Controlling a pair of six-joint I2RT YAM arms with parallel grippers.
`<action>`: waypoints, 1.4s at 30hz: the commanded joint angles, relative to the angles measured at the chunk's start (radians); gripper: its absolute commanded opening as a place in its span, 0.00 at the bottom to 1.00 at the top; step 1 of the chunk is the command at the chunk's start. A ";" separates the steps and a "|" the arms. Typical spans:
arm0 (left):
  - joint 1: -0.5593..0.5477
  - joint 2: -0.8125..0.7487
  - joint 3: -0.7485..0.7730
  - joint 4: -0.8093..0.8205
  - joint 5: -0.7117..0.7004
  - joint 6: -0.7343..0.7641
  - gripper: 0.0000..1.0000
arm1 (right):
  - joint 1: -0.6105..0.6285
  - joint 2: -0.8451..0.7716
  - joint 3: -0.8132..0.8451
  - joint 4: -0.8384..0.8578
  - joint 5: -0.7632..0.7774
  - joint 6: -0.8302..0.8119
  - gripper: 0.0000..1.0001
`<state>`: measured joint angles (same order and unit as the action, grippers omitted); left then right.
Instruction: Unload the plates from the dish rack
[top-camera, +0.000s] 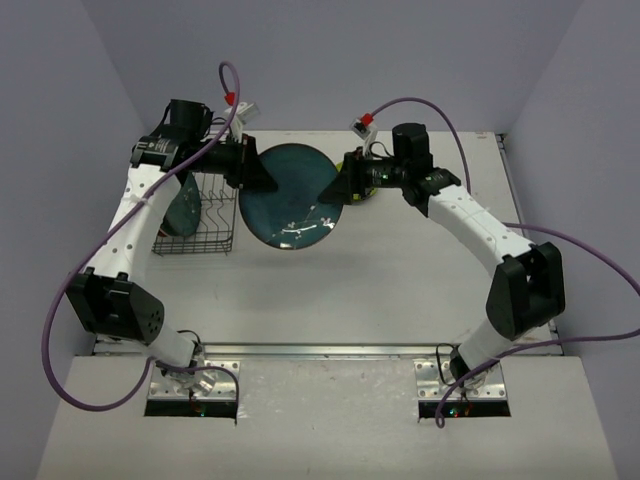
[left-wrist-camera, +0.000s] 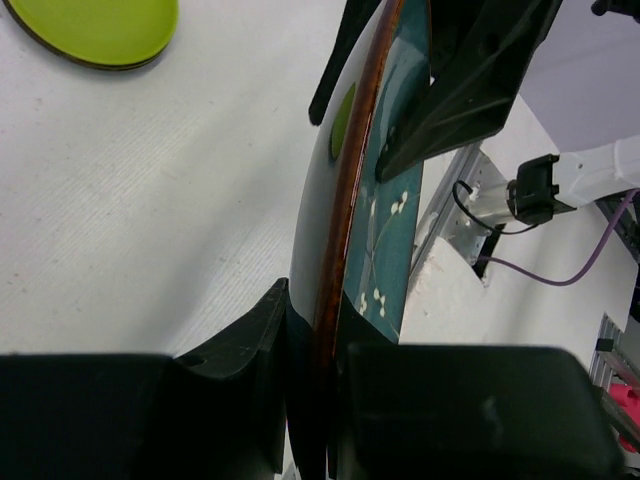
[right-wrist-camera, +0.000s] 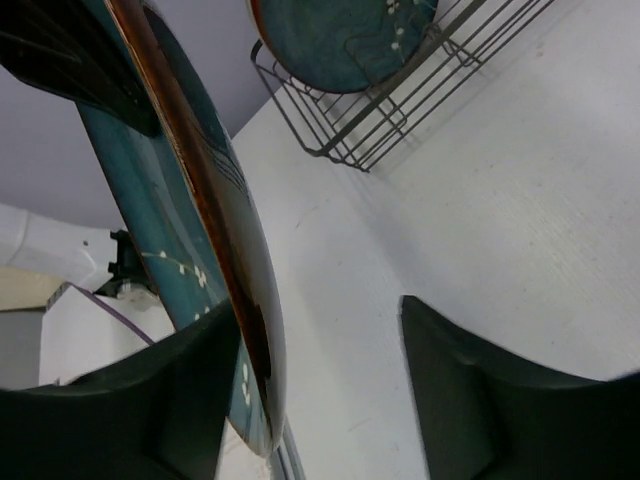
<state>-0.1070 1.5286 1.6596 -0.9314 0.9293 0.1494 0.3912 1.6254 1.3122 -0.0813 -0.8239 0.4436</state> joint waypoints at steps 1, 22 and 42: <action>-0.007 -0.008 0.026 0.089 0.134 -0.017 0.00 | 0.026 0.019 0.044 -0.018 -0.059 -0.033 0.46; 0.049 -0.027 0.052 0.171 -0.282 -0.171 0.88 | -0.304 0.033 -0.035 -0.060 -0.088 0.153 0.00; 0.055 -0.053 0.036 0.232 -0.569 -0.206 1.00 | -0.662 0.376 0.066 0.068 0.202 0.383 0.00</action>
<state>-0.0574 1.5116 1.6646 -0.7475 0.3861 -0.0550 -0.2687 2.0154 1.2864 -0.1592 -0.5563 0.7712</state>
